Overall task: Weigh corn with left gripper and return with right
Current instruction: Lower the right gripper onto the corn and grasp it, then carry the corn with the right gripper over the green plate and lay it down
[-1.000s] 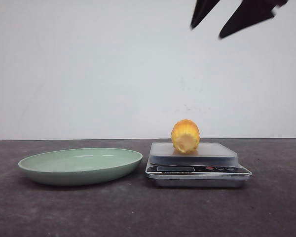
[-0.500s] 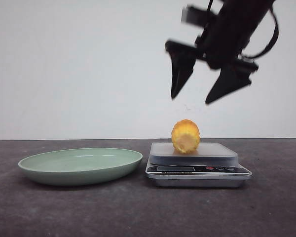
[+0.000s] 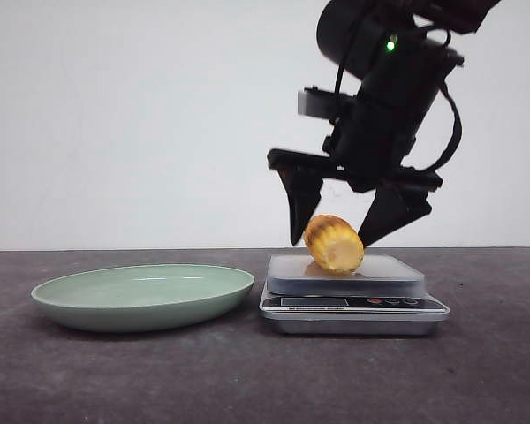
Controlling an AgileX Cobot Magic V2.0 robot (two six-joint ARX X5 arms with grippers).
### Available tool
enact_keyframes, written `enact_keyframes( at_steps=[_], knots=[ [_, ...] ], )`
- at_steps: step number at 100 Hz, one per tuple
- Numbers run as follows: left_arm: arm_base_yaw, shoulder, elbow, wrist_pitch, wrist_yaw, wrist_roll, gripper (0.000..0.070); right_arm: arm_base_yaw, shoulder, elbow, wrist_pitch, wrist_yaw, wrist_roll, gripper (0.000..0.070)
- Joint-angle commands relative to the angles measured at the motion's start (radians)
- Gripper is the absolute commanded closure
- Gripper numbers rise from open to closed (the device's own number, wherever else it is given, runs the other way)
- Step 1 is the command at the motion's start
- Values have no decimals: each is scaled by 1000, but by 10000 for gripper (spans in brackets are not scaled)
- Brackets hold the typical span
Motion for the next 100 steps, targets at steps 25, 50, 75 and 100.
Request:
enact_keyframes(
  at_steps=[25,50,75,100],
  knots=[
    [-4,1,12,-17,1,11,351,45,3,22,49,71,13,700],
    [-4,1,12,-17,1,11,351,72,-87,59,33,50,-2,700],
    [-4,1,12,5,-2,25,351,186,-122,145,35,36,-5,700],
    [-4,1,12,-3,-2,28,351,304,-40,212,142,63,53,700]
  ],
)
